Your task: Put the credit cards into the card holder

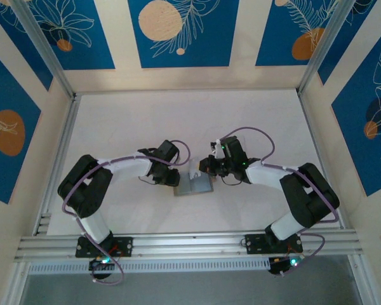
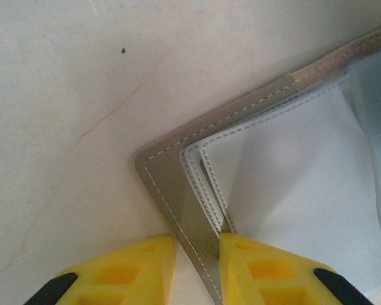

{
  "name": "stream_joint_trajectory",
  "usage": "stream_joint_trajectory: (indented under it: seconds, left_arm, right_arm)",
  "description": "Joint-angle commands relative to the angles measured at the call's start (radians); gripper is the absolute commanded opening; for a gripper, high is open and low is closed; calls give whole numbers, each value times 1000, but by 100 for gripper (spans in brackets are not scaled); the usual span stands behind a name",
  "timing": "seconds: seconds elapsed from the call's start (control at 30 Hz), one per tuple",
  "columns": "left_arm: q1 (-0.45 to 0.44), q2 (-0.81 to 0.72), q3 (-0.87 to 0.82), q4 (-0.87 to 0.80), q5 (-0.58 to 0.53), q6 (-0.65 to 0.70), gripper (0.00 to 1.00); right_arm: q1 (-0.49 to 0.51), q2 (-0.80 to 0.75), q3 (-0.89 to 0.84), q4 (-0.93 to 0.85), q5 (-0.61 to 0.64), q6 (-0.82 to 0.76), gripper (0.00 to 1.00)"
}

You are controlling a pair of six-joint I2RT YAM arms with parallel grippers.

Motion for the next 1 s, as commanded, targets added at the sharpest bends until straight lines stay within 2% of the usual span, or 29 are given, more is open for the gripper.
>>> stream_joint_trajectory:
  seconds: [0.0, 0.97]
  left_arm:
    - [-22, 78, -28, -9, -11, 2, 25]
    - [-21, 80, -20, -16, -5, -4, 24]
  right_arm:
    - [10, 20, -11, 42, -17, 9, 0]
    - [21, 75, -29, 62, 3, -22, 0]
